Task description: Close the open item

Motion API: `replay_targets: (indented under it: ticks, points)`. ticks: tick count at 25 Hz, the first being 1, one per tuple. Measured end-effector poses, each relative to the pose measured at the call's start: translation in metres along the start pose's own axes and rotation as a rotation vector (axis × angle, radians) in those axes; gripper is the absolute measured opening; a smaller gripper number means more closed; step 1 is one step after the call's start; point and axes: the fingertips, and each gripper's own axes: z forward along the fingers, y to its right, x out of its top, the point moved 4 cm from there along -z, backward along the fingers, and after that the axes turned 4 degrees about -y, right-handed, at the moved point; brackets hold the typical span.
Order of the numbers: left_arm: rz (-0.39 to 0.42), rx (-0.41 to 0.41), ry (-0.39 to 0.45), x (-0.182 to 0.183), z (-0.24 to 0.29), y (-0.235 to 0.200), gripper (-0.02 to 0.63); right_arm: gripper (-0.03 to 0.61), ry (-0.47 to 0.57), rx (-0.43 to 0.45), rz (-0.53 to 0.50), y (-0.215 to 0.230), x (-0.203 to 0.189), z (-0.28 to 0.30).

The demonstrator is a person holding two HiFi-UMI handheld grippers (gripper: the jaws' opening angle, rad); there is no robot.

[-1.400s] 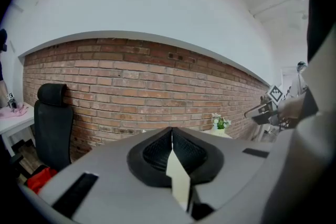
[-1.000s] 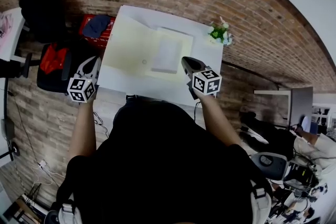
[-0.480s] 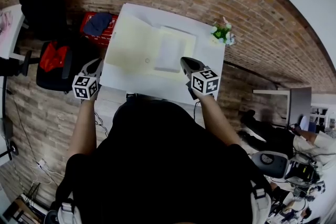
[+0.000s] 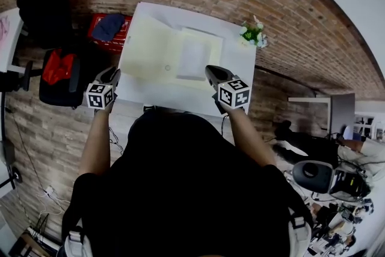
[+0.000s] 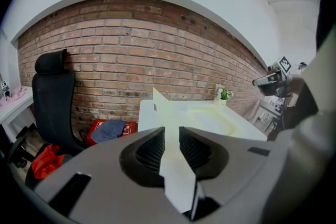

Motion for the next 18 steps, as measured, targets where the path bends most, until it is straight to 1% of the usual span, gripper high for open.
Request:
replay_targets:
  ticks: [9, 18]
  points:
    - [-0.010, -0.036, -0.050, -0.011, 0.020, -0.014, 0.110, 0.023, -0.009, -0.030, 0.013, -0.003, -0.004, -0.002]
    - [-0.028, -0.070, -0.135, -0.024, 0.050, -0.020, 0.143, 0.023, -0.017, -0.064, 0.039, 0.003, -0.012, -0.004]
